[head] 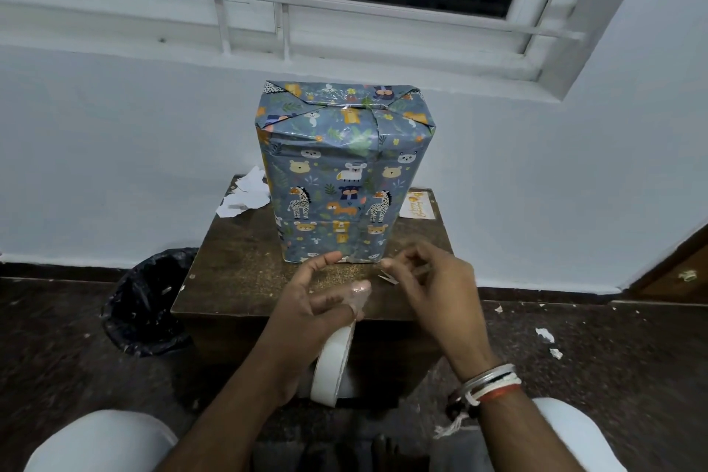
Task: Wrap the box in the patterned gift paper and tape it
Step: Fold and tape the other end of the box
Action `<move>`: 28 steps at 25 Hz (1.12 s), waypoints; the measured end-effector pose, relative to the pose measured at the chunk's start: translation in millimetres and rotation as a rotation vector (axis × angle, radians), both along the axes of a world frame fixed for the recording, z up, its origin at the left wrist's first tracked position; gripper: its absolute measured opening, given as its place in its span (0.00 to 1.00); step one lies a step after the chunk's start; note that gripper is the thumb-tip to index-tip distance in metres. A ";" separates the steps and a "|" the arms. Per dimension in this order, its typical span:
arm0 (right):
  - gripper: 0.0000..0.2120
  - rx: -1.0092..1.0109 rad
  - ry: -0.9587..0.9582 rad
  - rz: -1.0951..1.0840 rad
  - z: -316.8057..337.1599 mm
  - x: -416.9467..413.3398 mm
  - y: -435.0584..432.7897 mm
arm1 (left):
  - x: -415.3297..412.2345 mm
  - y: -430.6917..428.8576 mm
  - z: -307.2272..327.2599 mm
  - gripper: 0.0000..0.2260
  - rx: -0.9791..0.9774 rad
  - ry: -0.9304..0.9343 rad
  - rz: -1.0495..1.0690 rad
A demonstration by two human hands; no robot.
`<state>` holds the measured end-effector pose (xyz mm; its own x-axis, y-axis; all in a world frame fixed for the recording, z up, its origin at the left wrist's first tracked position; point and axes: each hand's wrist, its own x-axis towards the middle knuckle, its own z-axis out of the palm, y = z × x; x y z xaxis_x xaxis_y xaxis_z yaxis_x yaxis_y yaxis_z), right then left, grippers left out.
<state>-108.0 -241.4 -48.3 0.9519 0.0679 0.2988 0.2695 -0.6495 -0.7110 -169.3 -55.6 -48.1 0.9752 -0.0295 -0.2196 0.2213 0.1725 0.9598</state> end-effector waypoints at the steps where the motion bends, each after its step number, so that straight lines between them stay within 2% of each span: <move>1: 0.06 -0.072 0.011 -0.055 -4.6 8.3 -12.4 | 0.1 2.0 -0.7 0.30 0.022 -0.005 -0.009; 6: 0.08 -0.631 0.276 -0.153 -39.1 28.3 -36.3 | 3.4 8.0 -0.7 0.30 0.030 -0.042 -0.039; 13: 0.08 -0.814 0.336 -0.021 -25.6 24.8 -28.2 | 5.1 16.3 -4.4 0.22 0.014 -0.066 -0.081; 15: 0.14 -0.879 0.333 0.024 -16.5 13.8 -27.4 | 6.3 20.8 -6.1 0.20 0.033 -0.074 -0.093; 16: 0.15 -0.834 0.352 0.055 -12.3 9.2 -29.5 | 6.9 22.9 -6.6 0.20 0.046 -0.076 -0.093; 19: 0.13 -0.336 0.545 0.270 2.4 1.3 -40.9 | 7.9 27.6 -5.3 0.18 0.070 -0.073 -0.095; 21: 0.13 -0.116 0.669 0.463 15.5 -5.0 -41.9 | 8.6 29.5 -4.7 0.17 0.069 -0.070 -0.117; 24: 0.15 0.015 0.782 0.665 26.7 -10.1 -37.8 | 10.0 29.8 -4.0 0.17 0.052 -0.057 -0.156; 28: 0.16 0.019 0.845 0.777 24.4 -9.3 -35.5 | 10.5 27.0 -3.3 0.17 0.061 -0.043 -0.182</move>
